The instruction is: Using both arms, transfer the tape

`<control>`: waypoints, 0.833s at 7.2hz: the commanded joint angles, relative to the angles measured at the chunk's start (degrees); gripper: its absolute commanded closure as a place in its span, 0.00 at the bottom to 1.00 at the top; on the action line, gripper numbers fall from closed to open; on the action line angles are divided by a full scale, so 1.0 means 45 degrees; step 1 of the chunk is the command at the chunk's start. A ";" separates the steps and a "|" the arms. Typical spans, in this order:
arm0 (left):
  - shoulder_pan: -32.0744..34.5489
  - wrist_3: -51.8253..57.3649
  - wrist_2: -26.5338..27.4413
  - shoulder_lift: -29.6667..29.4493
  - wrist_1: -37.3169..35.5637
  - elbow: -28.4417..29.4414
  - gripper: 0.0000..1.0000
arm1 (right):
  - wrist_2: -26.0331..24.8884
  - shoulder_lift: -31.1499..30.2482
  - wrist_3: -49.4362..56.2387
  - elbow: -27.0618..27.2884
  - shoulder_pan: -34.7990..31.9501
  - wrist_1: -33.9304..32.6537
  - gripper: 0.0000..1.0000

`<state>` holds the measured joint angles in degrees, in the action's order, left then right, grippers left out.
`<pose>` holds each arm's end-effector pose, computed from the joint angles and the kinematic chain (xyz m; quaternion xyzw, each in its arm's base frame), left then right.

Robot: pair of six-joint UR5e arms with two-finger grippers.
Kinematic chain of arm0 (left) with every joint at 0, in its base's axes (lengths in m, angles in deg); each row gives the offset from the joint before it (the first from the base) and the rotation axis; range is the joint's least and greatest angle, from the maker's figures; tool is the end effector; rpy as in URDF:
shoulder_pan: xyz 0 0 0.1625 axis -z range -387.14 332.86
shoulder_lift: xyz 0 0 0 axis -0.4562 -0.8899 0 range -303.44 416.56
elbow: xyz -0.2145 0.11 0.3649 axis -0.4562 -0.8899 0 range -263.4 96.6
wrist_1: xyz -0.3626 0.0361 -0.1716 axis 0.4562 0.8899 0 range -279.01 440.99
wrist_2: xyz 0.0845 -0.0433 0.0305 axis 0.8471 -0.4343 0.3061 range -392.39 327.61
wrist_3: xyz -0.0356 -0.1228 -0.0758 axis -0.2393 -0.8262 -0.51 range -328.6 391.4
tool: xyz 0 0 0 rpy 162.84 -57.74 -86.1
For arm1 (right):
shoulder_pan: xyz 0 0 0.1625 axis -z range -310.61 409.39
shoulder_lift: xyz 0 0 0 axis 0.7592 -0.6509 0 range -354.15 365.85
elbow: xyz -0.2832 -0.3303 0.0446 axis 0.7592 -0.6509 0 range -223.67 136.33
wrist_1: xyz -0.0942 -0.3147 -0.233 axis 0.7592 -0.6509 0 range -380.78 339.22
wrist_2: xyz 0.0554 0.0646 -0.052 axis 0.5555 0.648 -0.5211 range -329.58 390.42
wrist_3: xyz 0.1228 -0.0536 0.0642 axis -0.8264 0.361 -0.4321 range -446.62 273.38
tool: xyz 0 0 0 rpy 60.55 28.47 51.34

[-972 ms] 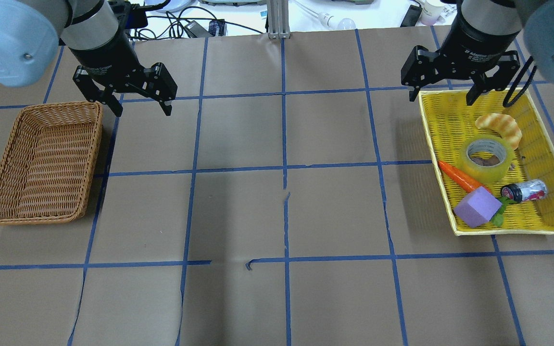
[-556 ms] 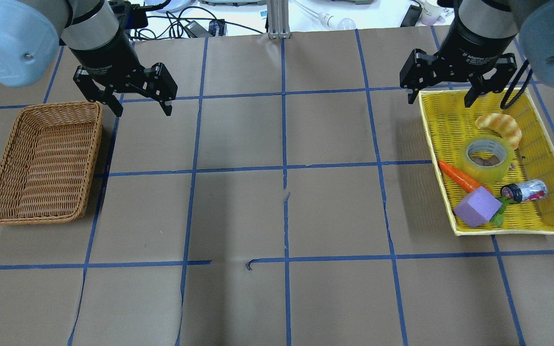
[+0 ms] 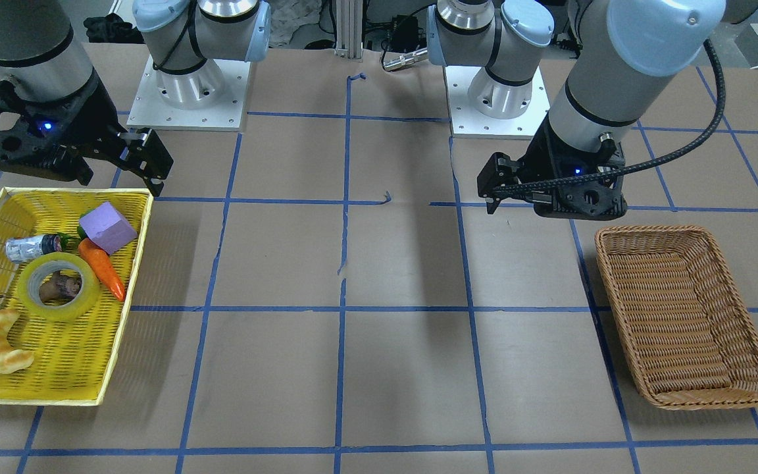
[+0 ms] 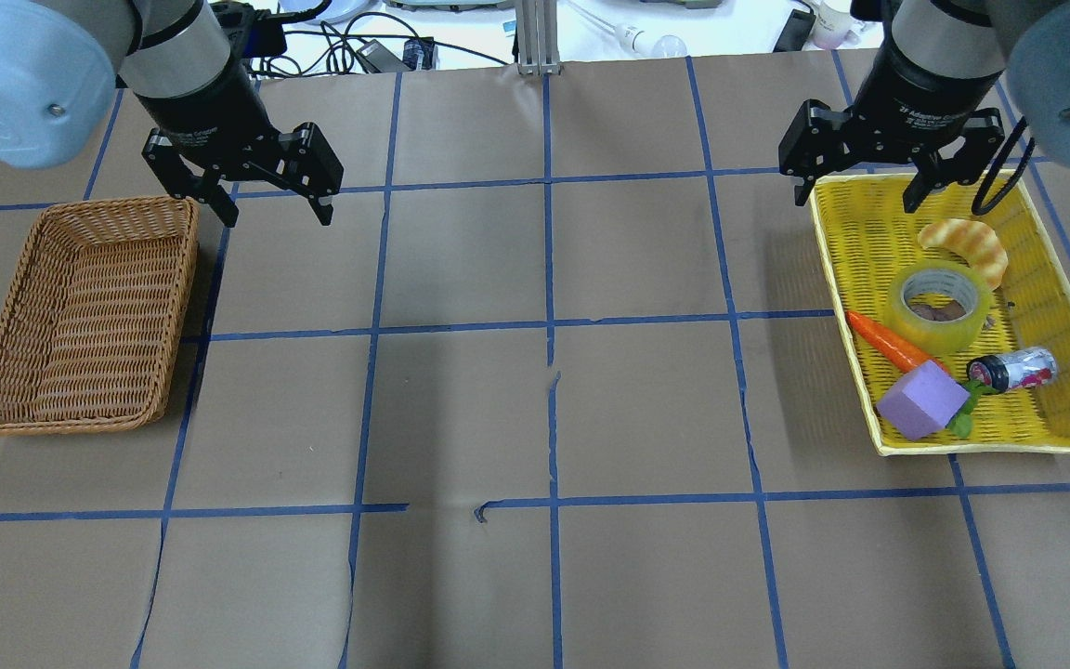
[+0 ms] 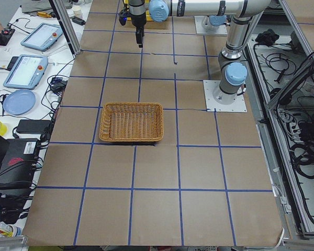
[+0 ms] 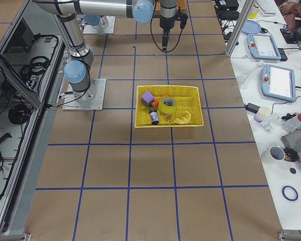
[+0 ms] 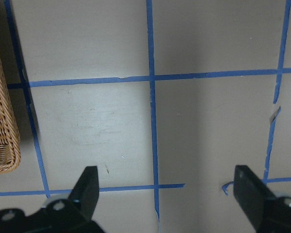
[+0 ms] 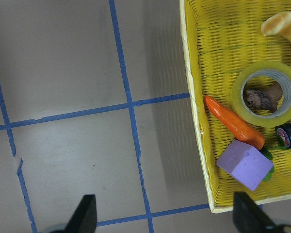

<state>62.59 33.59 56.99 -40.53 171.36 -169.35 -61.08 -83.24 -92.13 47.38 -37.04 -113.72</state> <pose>-0.1324 -0.5247 0.4220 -0.0167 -0.9994 -0.0297 0.0060 0.0987 -0.4961 0.4401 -0.0793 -0.9967 0.0088 0.0129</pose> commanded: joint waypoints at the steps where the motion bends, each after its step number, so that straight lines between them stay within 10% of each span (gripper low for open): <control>1: 0.0000 0.0000 -0.0019 -0.0007 -0.0005 -0.0001 0.00 | -0.0096 0.0187 0.0285 0.0022 0.0415 -0.0224 0.00; 6: 0.0019 0.0039 -0.0039 -0.0104 -0.0005 -0.0001 0.00 | -0.0076 0.3115 0.5677 0.0197 0.3817 -0.3341 0.00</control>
<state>62.68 33.74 56.82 -40.85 171.34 -169.35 -61.29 -71.86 -68.83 47.88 -20.91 -124.09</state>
